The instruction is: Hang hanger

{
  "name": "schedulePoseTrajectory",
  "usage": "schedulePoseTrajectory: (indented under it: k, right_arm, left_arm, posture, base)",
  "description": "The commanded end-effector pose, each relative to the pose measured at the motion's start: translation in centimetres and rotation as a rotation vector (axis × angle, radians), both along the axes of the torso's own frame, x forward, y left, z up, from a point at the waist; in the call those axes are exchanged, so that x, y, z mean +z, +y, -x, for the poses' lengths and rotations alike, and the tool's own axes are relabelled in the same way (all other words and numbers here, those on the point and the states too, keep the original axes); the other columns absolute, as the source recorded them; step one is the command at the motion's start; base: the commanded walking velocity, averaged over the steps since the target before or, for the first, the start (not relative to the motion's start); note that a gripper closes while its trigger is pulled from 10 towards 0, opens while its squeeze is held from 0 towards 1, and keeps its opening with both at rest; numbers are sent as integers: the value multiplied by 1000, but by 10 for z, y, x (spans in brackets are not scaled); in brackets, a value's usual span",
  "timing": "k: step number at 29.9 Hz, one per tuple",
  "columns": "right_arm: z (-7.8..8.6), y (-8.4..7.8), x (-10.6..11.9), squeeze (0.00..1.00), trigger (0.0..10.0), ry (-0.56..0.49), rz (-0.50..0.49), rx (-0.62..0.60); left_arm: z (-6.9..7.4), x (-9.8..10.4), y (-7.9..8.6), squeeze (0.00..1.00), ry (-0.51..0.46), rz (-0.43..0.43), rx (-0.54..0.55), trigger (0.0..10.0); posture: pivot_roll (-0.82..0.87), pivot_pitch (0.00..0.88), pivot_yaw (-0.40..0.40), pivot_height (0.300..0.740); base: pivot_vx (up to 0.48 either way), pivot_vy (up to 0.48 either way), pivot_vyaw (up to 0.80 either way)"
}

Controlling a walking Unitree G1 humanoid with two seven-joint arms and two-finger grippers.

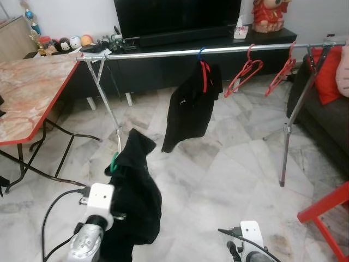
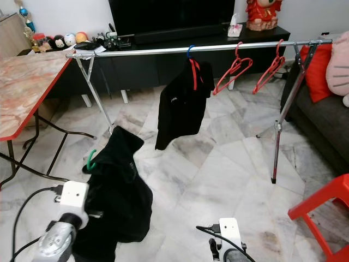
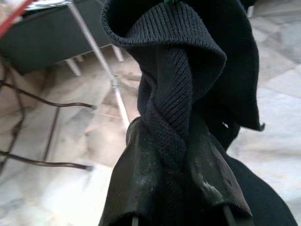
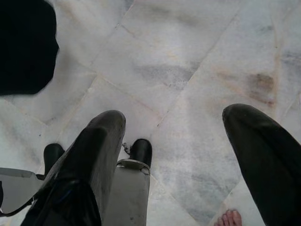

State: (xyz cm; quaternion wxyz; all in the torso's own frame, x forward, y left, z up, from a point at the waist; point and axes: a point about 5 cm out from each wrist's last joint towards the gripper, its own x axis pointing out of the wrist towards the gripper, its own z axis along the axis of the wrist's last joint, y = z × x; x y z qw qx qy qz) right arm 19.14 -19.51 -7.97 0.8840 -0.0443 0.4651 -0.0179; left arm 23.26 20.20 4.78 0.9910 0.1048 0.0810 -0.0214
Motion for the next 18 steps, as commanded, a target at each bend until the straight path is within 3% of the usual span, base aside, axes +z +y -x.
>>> schedulePoseTrajectory:
  k: [1,4,9,18]
  right_arm:
    - [3,0,-2,0,10000,10,-4,-14]
    - [5,-4,-2,0,10000,23,63,64]
    - [4,1,-2,0,10000,24,34,54]
    - [0,10,-2,0,10000,33,46,103]
  left_arm:
    - [-3,16,9,0,-75,-25,25,10000]
    - [-8,19,10,0,-84,-16,44,10000]
    - [-20,27,8,0,-111,0,58,10000]
    - [-21,27,7,0,-102,3,56,10000]
  posture:
    - [-152,0,94,740]
    - [-151,0,89,740]
    - [-151,0,85,740]
    - [-150,0,90,740]
  base:
    - [364,0,0]
    - [475,0,0]
    - [480,0,0]
    - [480,0,0]
